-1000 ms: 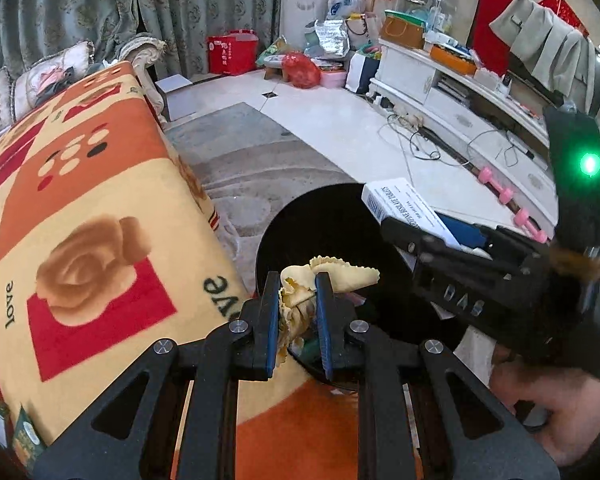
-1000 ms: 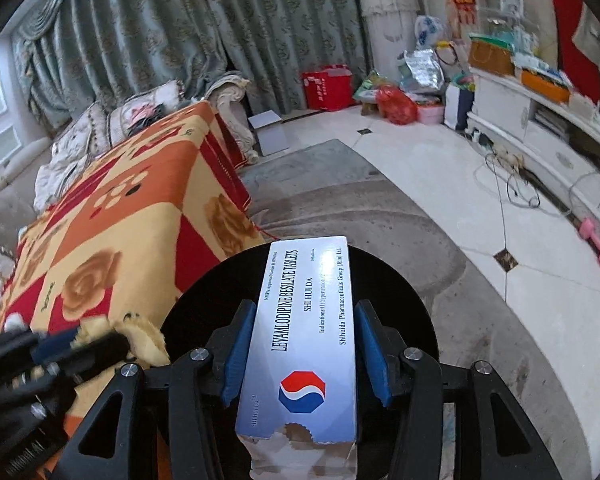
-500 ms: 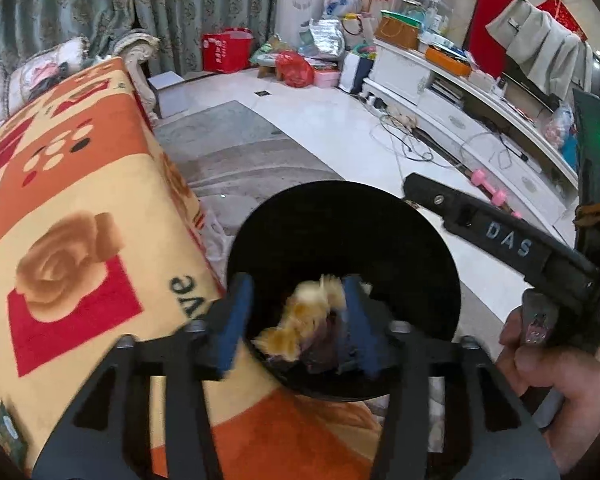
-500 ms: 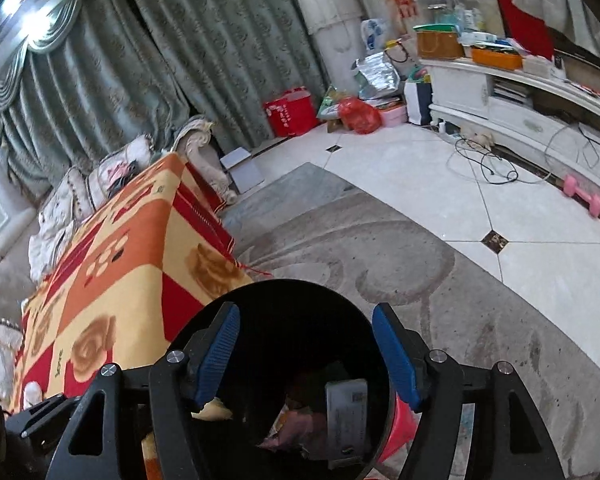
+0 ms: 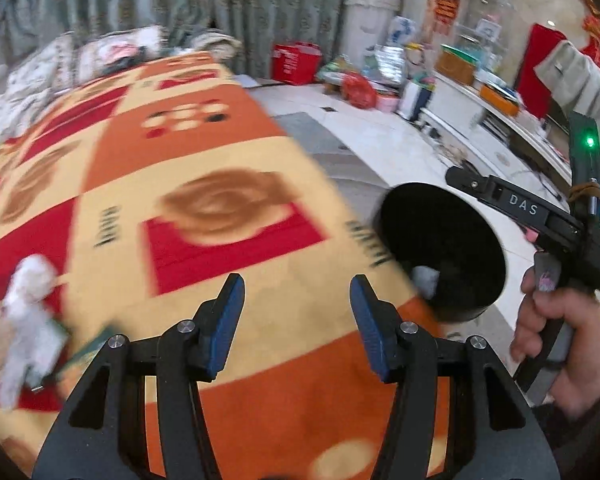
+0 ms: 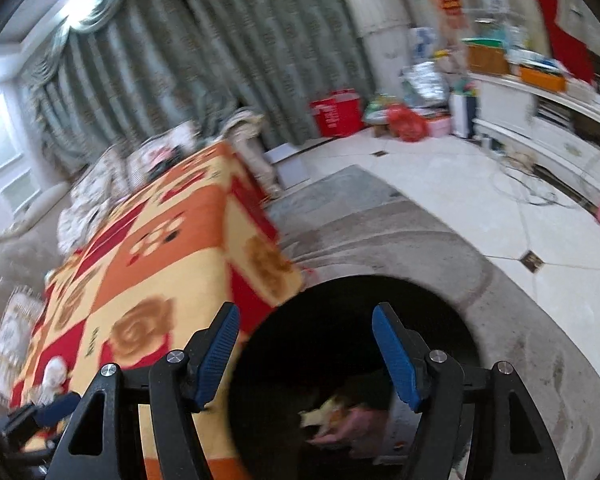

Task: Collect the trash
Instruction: 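Open both tools over the black bin to drop the box and wrapper, then return to the blanket and grasp the long white medicine box with the left tool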

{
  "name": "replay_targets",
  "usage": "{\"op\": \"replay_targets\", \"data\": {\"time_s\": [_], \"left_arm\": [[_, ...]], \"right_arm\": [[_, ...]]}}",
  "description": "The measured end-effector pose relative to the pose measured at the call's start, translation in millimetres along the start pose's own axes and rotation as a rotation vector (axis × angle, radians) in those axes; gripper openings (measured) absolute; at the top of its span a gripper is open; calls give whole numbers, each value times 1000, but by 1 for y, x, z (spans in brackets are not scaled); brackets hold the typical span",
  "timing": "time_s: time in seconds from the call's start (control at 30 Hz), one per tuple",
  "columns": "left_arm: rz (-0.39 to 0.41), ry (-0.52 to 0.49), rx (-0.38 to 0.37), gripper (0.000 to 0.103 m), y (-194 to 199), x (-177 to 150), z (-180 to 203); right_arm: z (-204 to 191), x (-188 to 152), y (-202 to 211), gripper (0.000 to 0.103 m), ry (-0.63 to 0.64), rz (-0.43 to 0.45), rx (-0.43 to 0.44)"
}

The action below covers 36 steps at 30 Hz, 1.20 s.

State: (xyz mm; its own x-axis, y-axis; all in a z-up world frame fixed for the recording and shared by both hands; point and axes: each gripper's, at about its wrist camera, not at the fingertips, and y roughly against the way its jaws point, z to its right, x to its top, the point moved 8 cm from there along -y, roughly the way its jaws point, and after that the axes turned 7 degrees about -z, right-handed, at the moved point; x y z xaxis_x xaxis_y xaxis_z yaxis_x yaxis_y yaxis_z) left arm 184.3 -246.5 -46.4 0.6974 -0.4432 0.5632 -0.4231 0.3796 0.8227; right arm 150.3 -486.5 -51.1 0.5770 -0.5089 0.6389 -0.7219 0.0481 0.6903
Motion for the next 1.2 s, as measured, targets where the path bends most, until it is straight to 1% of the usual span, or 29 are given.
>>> {"op": "replay_targets", "data": {"time_s": [0.03, 0.13, 0.17, 0.23, 0.33, 0.43, 0.5, 0.57, 0.67, 0.77, 0.87, 0.9, 0.97, 1.0, 1.07, 1.2], "left_arm": [[8, 13, 19, 54, 9, -6, -15], [21, 60, 61, 54, 32, -24, -61], [29, 74, 82, 54, 42, -32, -80], [44, 93, 135, 54, 61, -49, -115], [39, 101, 205, 54, 82, -77, -165], [18, 92, 232, 54, 89, -99, -195], [5, 95, 234, 54, 88, -111, -209], [12, 99, 218, 53, 85, -114, -210], [-9, 101, 205, 52, 71, -117, -212], [-33, 123, 183, 51, 60, -117, -215], [-29, 128, 178, 51, 53, -110, -215], [-30, 132, 177, 48, 50, -108, -216], [-44, 150, 179, 32, 43, -107, -217], [-41, 159, 183, 30, 42, -107, -218], [-35, 173, 164, 22, 45, -106, -216], [-33, 203, 115, 16, 58, -116, -208]], "right_arm": [[-9, -2, -2, 67, 18, -6, 10], [-52, -19, -12, 67, 109, -59, 73], [-63, -24, -14, 67, 130, -69, 85], [-93, -41, -22, 67, 185, -118, 125], [-124, -60, -31, 67, 212, -160, 192], [-150, -79, -43, 67, 232, -202, 225], [-163, -91, -53, 67, 268, -229, 216], [-173, -98, -61, 67, 313, -242, 193], [-181, -101, -66, 67, 349, -243, 175], [-181, -100, -69, 67, 351, -246, 179], [-175, -99, -69, 67, 324, -254, 197], [-173, -98, -69, 67, 314, -255, 199], [-172, -98, -71, 67, 297, -257, 203], [-173, -97, -71, 67, 295, -257, 204], [-173, -97, -72, 67, 298, -258, 203], [-173, -97, -72, 67, 300, -259, 206]]}}
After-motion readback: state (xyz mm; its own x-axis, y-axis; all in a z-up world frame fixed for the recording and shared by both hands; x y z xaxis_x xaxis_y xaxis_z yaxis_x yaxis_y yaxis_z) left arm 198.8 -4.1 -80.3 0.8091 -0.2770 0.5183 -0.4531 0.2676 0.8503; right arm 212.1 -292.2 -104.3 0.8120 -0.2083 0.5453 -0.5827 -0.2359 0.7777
